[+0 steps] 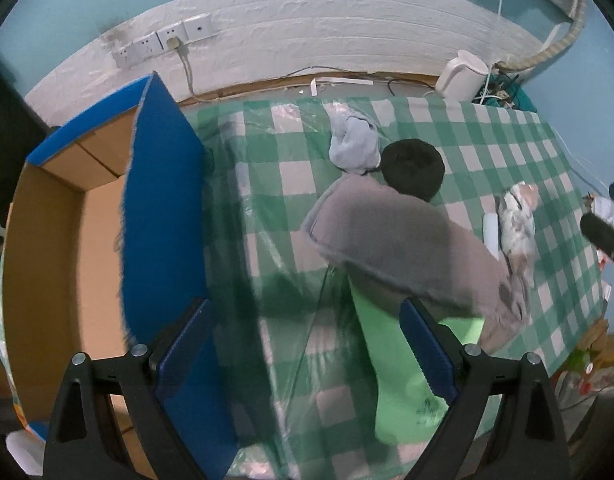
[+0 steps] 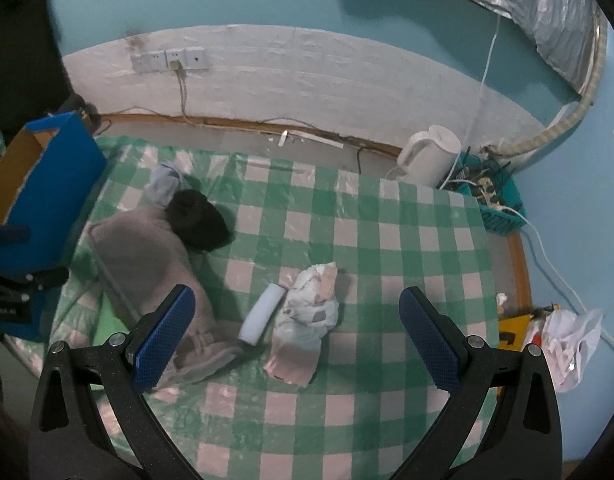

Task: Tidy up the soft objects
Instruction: 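Close the right gripper on the white plastic bag bundle while the left tool approaches the grey cushion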

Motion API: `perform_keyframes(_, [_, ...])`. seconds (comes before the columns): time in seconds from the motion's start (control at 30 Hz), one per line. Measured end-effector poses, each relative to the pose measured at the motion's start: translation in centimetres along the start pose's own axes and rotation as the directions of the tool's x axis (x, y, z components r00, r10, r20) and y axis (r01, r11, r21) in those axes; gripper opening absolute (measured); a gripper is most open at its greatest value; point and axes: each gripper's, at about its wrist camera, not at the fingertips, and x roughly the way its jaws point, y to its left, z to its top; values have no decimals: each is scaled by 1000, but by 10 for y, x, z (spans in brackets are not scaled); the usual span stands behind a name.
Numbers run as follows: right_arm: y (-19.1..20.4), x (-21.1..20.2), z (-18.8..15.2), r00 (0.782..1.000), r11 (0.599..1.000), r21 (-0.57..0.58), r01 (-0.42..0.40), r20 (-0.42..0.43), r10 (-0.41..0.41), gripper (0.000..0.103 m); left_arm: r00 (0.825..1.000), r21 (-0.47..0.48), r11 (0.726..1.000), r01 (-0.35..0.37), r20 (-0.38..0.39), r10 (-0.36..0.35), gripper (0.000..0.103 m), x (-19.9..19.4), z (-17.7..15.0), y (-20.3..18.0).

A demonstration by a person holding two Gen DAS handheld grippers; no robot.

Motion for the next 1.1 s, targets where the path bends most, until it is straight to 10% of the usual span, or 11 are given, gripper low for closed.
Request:
perform_keyframes(0.8, [-33,89,-25,983,988,152,-21,-178,49,97,994,-89,996,29,-106,-39,95,58,38,-7])
perform_keyframes(1.1, [-26,113,-30,970,992,125,-34,-236,63,79,988,-118,991,59,-134,-75,95,73,44,-3])
